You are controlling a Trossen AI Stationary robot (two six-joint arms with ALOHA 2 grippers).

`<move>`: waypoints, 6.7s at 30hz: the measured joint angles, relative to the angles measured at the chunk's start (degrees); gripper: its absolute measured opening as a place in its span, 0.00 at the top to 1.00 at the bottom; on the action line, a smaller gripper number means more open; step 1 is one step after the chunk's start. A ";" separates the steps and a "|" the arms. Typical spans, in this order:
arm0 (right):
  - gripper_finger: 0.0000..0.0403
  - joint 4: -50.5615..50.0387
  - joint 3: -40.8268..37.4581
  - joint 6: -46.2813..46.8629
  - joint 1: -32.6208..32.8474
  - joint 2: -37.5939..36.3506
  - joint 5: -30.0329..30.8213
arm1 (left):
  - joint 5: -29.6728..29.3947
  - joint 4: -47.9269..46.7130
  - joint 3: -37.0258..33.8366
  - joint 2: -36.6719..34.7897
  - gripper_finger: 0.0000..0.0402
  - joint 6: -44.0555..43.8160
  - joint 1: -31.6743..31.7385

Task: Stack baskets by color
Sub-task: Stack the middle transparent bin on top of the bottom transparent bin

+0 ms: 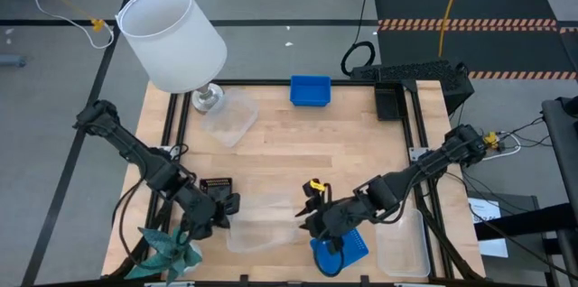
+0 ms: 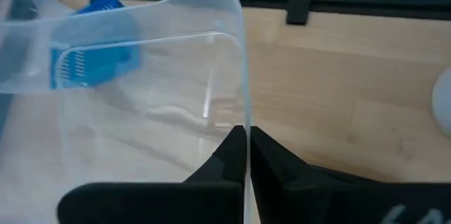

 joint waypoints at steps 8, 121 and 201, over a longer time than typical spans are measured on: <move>0.60 0.85 0.01 -5.27 1.18 2.00 0.05 | 0.60 -0.40 -1.78 0.44 0.98 0.12 0.00; 0.99 -15.96 3.66 -7.96 1.06 2.98 -10.07 | -18.11 25.42 -1.76 0.35 0.44 -14.61 7.81; 1.00 -59.47 17.47 68.03 13.91 1.81 -11.15 | -20.22 48.02 26.49 34.77 0.17 -25.84 9.42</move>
